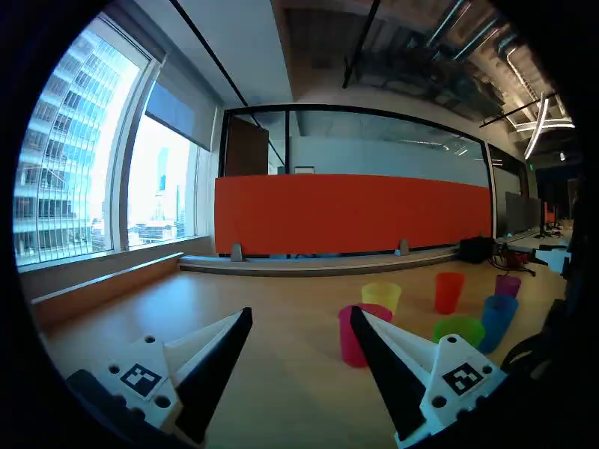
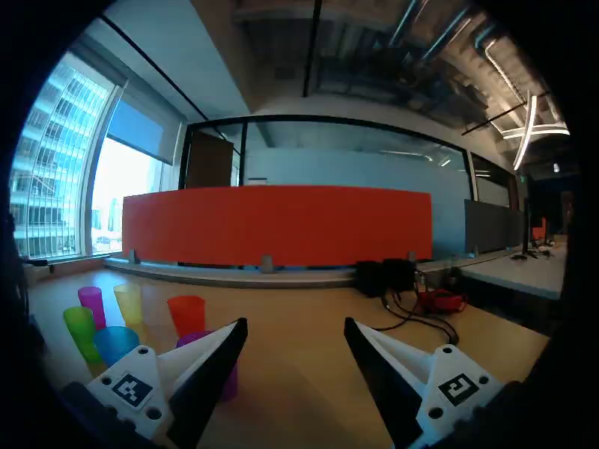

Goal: Pour water

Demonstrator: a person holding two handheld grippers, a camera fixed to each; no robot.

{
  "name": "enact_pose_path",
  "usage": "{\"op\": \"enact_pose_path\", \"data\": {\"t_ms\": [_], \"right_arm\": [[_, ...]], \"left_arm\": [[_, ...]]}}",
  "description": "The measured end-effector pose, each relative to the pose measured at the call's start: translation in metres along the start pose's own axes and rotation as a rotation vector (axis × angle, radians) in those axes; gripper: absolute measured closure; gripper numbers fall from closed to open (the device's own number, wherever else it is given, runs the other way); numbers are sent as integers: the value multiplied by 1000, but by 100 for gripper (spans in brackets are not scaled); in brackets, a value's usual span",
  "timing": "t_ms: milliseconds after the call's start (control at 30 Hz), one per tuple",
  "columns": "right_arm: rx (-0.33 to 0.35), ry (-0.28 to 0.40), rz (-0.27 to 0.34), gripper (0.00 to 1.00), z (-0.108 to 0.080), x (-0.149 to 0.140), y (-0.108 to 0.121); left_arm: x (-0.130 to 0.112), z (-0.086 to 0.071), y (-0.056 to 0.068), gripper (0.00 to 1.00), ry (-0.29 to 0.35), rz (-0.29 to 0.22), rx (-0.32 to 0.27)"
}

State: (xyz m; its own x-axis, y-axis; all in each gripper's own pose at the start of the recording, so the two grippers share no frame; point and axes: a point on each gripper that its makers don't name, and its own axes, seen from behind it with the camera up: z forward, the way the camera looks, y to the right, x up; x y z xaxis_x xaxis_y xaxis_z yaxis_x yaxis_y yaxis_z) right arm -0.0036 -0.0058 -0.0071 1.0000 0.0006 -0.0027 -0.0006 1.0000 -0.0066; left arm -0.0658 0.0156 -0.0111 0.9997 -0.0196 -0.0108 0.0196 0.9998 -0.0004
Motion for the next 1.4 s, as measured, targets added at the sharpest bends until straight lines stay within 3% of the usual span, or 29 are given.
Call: {"op": "enact_pose_path", "data": {"t_ms": [1400], "right_arm": [[4, -4, 1, 0, -2, 0, 0]], "left_arm": [[1, 0, 0, 2, 0, 0, 0]]}}
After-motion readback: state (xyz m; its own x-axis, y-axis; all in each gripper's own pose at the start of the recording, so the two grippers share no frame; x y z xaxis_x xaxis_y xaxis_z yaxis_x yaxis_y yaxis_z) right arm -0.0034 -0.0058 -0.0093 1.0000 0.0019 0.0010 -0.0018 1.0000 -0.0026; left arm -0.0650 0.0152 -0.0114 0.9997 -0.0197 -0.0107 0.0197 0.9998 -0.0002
